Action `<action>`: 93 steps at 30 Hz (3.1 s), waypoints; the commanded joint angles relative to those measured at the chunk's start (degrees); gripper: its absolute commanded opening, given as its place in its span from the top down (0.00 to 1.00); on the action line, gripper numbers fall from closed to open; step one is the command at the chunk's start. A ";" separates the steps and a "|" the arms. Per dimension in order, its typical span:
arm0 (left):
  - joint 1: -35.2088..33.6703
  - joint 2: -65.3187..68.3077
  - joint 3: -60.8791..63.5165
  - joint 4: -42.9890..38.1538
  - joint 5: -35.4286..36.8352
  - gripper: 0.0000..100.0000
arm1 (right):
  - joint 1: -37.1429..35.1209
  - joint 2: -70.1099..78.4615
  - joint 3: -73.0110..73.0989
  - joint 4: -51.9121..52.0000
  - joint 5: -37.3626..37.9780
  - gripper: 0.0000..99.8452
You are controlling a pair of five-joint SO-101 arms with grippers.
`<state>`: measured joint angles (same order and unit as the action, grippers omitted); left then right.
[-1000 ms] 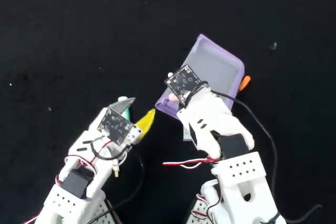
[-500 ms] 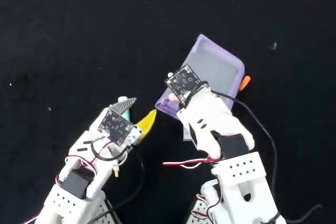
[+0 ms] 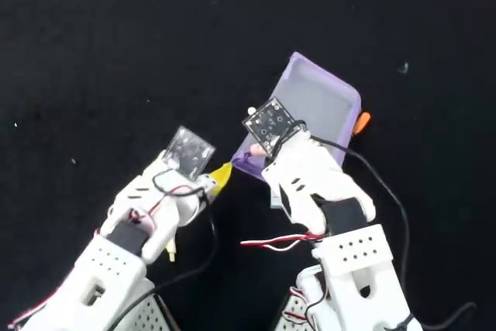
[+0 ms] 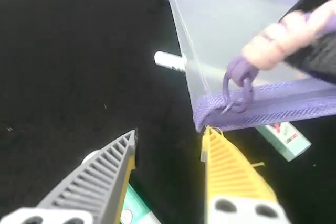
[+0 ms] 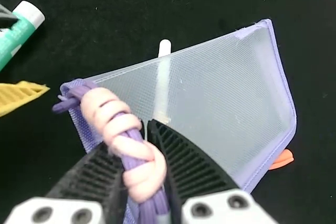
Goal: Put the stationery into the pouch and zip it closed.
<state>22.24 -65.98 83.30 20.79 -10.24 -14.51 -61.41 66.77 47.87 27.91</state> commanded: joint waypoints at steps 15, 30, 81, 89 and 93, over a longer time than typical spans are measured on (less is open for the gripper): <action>5.05 12.75 -9.19 -7.74 0.53 0.79 | 1.14 -1.80 -2.33 0.18 -0.26 0.99; 2.95 32.70 -17.36 -9.76 0.44 0.79 | 1.14 -1.80 -2.33 0.35 -0.26 0.99; 5.05 33.93 -16.92 -9.67 0.62 0.75 | 1.05 -1.80 -13.32 11.60 -0.18 0.99; 3.56 18.90 -11.12 -9.67 6.59 0.75 | 1.05 -1.80 -13.58 13.10 -0.09 0.99; 3.91 13.27 -8.13 -9.67 5.54 0.75 | 1.05 -1.80 -13.58 13.10 -0.09 0.99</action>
<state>26.20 -46.81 74.15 12.09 -4.88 -14.42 -61.41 56.84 60.88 27.91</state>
